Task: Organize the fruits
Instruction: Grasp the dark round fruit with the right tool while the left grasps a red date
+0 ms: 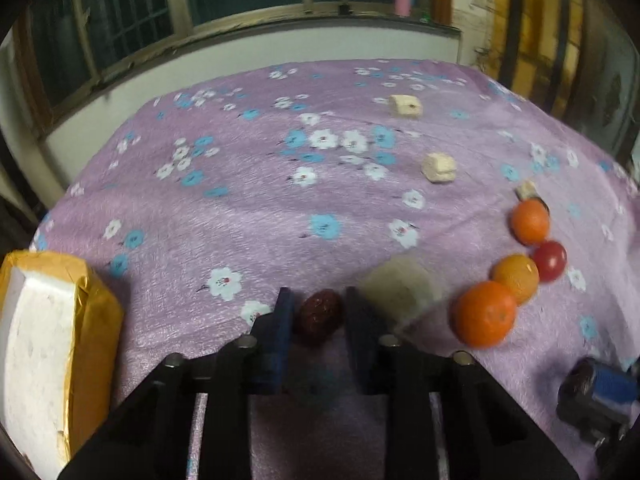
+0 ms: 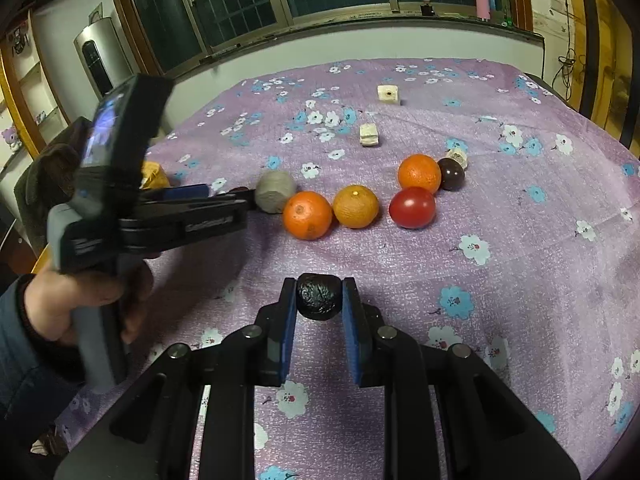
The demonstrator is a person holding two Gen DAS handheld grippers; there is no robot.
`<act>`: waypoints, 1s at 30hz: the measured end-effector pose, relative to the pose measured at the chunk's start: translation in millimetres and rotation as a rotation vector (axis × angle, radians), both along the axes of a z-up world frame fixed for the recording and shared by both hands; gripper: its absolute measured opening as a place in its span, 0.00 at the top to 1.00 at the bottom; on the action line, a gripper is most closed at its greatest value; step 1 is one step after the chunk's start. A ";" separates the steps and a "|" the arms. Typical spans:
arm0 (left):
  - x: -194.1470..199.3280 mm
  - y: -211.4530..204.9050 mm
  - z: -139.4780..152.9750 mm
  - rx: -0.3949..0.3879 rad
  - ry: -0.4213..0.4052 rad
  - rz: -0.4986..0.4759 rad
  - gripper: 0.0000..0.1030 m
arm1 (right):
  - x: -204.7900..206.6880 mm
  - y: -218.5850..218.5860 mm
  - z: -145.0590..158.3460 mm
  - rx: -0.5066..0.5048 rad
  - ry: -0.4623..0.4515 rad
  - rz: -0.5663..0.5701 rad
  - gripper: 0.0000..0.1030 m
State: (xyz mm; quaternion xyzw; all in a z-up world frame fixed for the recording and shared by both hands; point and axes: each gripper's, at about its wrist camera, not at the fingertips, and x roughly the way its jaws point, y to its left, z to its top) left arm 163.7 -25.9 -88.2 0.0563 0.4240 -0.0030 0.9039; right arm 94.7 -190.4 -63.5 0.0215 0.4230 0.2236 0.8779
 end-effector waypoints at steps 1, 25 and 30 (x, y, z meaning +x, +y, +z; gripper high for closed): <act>-1.5 -1.4 0.1 0.005 -0.001 -0.006 0.78 | -0.5 -0.7 -0.1 0.002 -0.001 0.000 0.77; -112.9 13.3 25.4 -0.114 -0.062 0.048 0.78 | -5.2 -2.5 7.9 -0.058 -0.057 -0.084 0.77; -123.6 16.2 28.5 -0.136 -0.075 0.041 0.78 | -24.9 -1.1 13.3 -0.082 -0.072 -0.110 0.77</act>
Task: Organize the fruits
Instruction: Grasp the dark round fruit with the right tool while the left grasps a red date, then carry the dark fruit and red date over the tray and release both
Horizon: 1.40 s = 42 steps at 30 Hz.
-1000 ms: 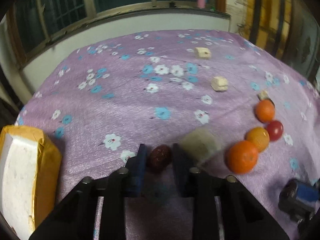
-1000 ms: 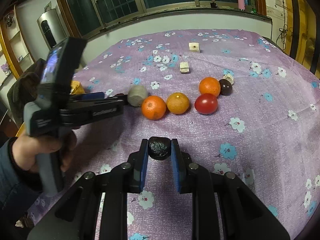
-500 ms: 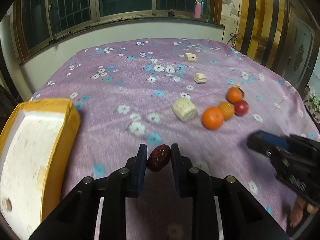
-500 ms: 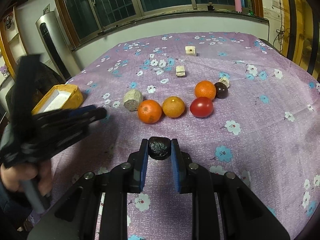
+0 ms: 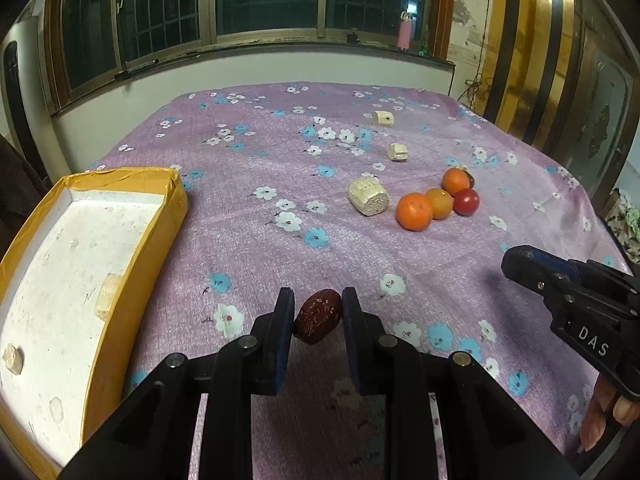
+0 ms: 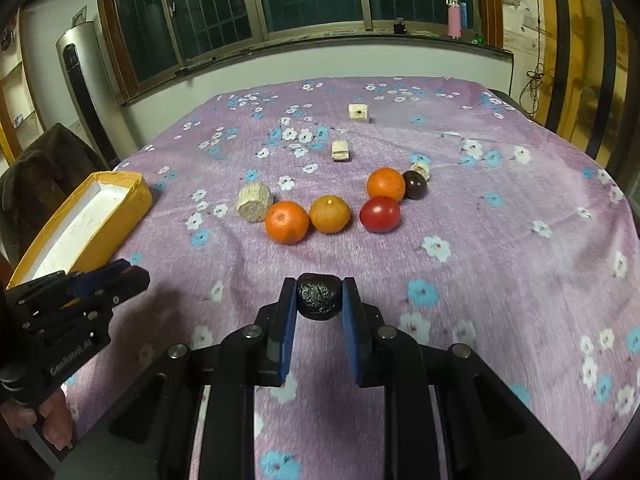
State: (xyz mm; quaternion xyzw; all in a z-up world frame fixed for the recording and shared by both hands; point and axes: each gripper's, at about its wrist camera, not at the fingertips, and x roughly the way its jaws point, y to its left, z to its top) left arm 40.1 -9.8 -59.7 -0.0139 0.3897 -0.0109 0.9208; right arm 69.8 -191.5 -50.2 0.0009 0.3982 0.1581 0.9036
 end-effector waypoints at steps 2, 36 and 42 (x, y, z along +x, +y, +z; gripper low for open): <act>-4.7 2.8 2.6 -0.001 -0.007 0.004 0.78 | -6.5 0.3 2.3 -0.006 -0.007 -0.007 0.77; -22.5 27.7 -2.4 0.037 -0.052 0.128 0.78 | -29.4 31.8 9.0 -0.039 -0.058 -0.024 0.77; -25.9 29.3 1.9 0.028 -0.063 0.135 0.78 | -28.7 31.1 7.6 -0.040 -0.059 -0.029 0.77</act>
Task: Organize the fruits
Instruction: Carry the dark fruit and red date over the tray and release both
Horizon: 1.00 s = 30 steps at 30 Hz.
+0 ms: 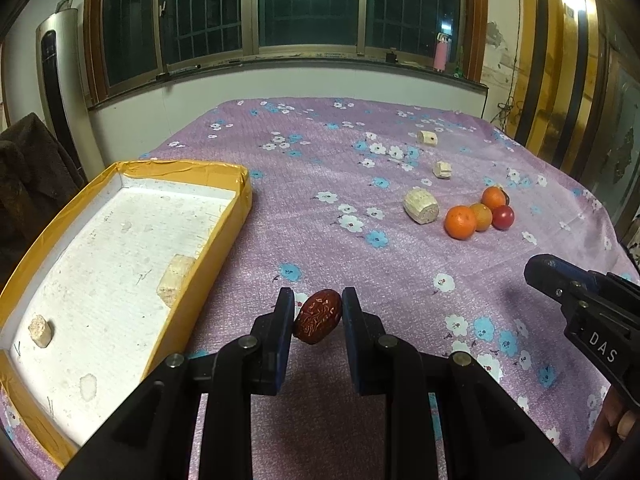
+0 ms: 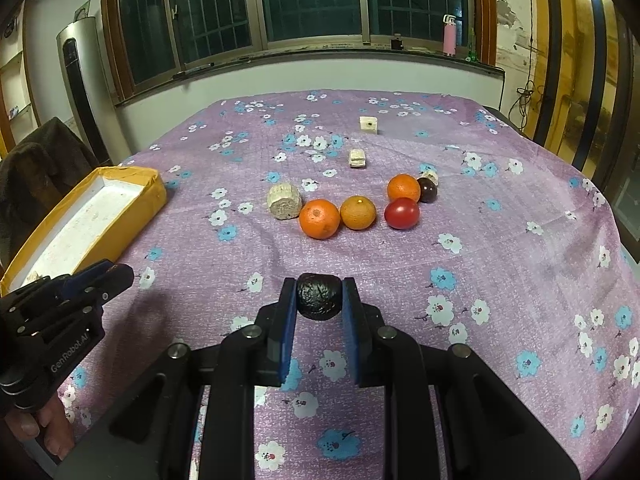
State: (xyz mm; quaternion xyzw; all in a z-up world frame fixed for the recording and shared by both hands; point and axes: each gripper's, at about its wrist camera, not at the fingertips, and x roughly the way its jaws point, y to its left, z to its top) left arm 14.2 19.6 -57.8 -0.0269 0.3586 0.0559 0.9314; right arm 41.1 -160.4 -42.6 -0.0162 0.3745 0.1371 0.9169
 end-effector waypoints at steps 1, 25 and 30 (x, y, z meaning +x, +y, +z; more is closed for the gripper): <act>-1.7 1.3 1.7 0.000 -0.003 0.004 0.78 | 0.1 0.0 0.1 -0.001 -0.001 0.000 0.77; -47.3 152.6 26.7 -0.036 -0.022 0.389 0.77 | -8.7 118.2 32.8 0.028 -0.060 0.276 0.77; -46.6 171.0 15.7 -0.029 0.023 0.429 0.77 | -2.0 172.0 33.8 0.055 -0.047 0.389 0.77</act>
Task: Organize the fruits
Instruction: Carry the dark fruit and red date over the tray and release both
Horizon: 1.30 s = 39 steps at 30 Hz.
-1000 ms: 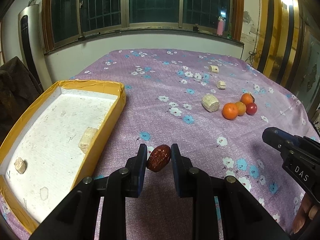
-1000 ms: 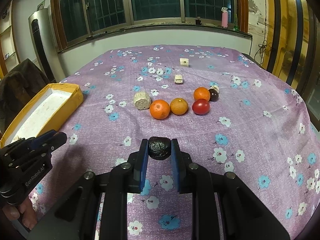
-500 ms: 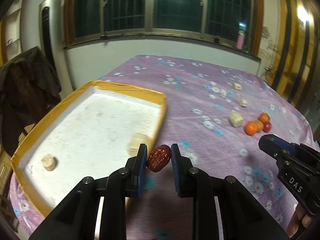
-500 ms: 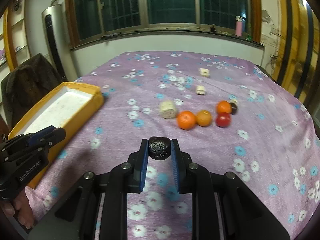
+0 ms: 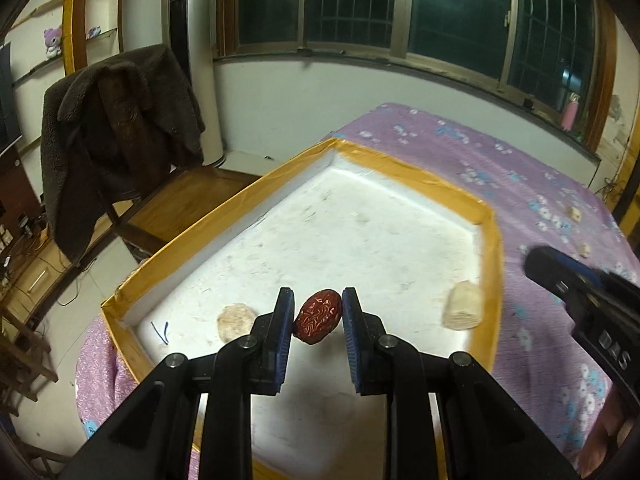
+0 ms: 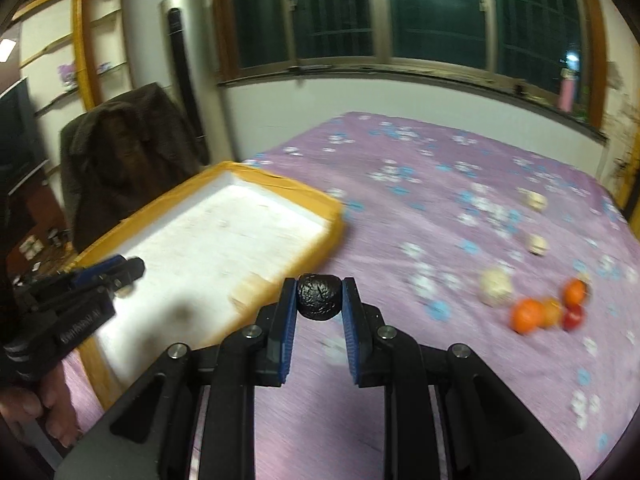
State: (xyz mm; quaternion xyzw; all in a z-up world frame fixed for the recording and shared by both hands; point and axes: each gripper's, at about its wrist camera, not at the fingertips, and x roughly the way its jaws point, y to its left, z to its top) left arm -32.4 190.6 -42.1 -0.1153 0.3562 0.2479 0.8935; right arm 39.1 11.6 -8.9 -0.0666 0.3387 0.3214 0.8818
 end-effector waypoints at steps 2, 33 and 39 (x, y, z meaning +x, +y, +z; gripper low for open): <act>1.2 2.4 -3.8 -0.001 0.013 0.003 0.77 | 5.8 23.5 -1.6 0.002 0.012 0.037 0.77; 27.9 -110.0 13.9 0.024 -0.017 -0.222 0.23 | 51.8 -123.0 -3.4 -0.027 0.016 -0.261 0.35; 61.8 -166.9 0.8 0.049 0.040 -0.393 0.23 | 79.6 -221.5 -42.6 -0.114 0.126 -0.461 0.39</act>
